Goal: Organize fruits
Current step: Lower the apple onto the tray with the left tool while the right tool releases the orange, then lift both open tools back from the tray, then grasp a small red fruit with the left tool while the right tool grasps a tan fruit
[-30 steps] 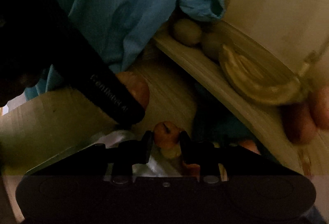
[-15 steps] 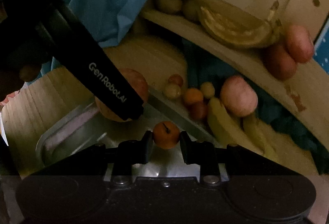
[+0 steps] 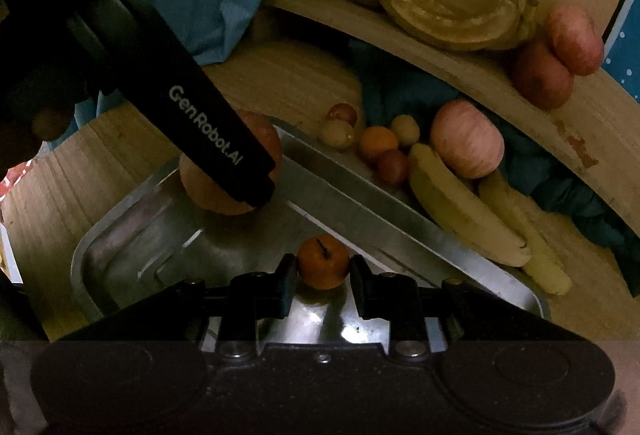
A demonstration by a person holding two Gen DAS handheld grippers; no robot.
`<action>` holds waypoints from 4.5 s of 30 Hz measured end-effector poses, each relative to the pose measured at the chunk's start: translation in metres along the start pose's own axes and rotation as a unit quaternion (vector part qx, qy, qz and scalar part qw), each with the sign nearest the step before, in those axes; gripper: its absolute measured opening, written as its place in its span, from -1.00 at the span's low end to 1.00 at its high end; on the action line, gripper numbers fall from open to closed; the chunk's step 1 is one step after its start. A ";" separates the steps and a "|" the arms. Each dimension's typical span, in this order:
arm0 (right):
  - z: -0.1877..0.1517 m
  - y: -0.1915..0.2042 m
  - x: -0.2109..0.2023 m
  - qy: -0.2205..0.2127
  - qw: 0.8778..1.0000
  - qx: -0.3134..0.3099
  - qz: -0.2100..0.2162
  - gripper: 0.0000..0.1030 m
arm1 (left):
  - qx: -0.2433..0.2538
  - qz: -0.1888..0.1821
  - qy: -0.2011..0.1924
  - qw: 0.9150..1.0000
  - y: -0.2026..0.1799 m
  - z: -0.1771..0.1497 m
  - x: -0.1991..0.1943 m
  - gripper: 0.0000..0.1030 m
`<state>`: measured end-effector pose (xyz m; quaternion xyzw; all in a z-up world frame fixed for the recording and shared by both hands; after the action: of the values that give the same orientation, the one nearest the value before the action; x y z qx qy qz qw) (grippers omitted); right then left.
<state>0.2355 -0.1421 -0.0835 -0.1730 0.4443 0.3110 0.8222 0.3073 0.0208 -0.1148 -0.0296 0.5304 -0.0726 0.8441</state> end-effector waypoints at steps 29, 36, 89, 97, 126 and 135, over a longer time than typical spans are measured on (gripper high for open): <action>-0.005 -0.007 -0.014 -0.004 0.999 0.051 -0.009 0.45 | 0.026 0.007 -0.033 0.999 -0.002 0.001 -0.022 0.83; -0.009 -0.007 -0.033 -0.006 0.997 0.077 -0.010 0.59 | 0.029 0.013 -0.037 0.999 0.004 -0.003 -0.030 0.93; -0.104 -0.039 -0.134 -0.022 0.992 0.121 0.035 0.98 | -0.077 0.127 -0.021 0.989 -0.058 -0.104 -0.104 0.99; -0.101 -0.043 -0.133 -0.021 0.990 0.136 0.036 0.98 | -0.072 0.135 -0.021 0.988 -0.053 -0.104 -0.105 0.99; 0.014 -0.028 -0.045 -0.055 0.988 0.142 -0.039 0.98 | -0.005 0.065 -0.053 0.996 0.025 0.016 -0.045 0.99; 0.045 -0.020 -0.011 -0.044 0.987 0.151 -0.024 0.98 | 0.028 0.038 -0.032 0.998 0.036 0.062 0.001 0.99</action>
<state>0.2726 -0.1352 -0.0495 -0.0434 0.4457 0.2273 0.8648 0.3666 0.0547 -0.0936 0.0125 0.5017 -0.0541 0.8632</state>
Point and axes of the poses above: each gripper's, at about its wrist camera, not at the fingertips, and x roughly the way its jaws point, y to its left, z to its top, the point moved 2 cm from there along x, roughly the way its jaws point, and after that the axes turned 7 degrees about -y, right-handed, at the moved point
